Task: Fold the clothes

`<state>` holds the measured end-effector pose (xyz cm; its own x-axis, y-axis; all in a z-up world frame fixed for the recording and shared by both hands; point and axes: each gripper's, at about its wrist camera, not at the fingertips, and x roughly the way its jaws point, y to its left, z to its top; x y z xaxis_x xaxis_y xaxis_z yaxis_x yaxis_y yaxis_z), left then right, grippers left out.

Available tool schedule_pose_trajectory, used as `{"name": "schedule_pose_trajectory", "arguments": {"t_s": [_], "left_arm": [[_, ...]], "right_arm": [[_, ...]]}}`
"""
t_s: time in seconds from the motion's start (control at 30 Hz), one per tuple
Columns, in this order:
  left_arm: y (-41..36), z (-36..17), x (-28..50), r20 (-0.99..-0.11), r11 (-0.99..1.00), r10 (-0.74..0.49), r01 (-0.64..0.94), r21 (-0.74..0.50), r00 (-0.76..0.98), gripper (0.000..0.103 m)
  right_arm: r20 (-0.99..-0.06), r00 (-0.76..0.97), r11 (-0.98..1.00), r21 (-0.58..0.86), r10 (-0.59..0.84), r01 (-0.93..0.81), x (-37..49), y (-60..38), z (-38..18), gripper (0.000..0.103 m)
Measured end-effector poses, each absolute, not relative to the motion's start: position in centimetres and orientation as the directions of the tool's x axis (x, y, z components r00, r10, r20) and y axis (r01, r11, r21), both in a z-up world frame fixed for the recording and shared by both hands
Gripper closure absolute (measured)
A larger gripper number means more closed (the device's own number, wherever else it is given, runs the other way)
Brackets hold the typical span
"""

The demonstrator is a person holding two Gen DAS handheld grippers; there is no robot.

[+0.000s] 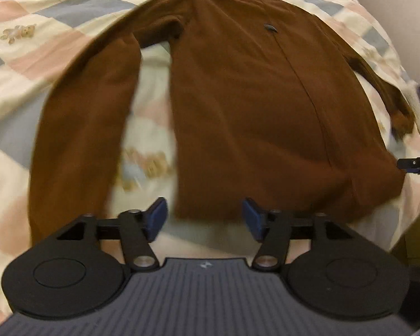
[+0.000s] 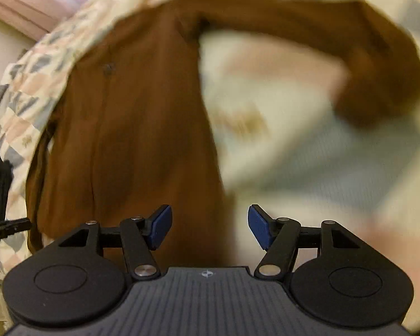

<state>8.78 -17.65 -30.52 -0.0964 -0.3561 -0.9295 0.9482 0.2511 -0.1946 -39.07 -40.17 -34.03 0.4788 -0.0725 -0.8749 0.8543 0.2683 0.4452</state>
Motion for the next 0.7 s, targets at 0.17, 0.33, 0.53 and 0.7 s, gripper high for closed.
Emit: {"name": "schedule_pose_trajectory", "arguments": {"t_s": [0.17,0.33,0.53,0.7], "left_arm": [[-17.3,-32.9,8.1,-0.906,0.219,-0.42,0.962,-0.166,-0.061,0.031],[-18.4,-33.4,8.5,-0.898,0.18,-0.403,0.947,-0.267,-0.176,0.094],[-16.7,-25.6,14.9,-0.775,0.335,-0.529,0.754,-0.565,-0.345,0.102],[-15.5,-29.0,15.9,-0.943,0.475,-0.293,0.831,-0.289,-0.16,0.096]], "right_arm": [[-0.834,0.534,0.208,0.502,-0.142,0.839,-40.9,-36.6,-35.3,0.019],[-0.806,0.574,0.176,0.55,-0.145,0.817,-40.6,-34.6,-35.8,0.097],[-0.781,0.621,0.061,0.619,-0.055,0.783,-40.9,-36.4,-29.4,0.098],[-0.877,0.479,0.001,0.479,0.043,0.878,-40.8,-38.1,-29.2,0.085]]}}
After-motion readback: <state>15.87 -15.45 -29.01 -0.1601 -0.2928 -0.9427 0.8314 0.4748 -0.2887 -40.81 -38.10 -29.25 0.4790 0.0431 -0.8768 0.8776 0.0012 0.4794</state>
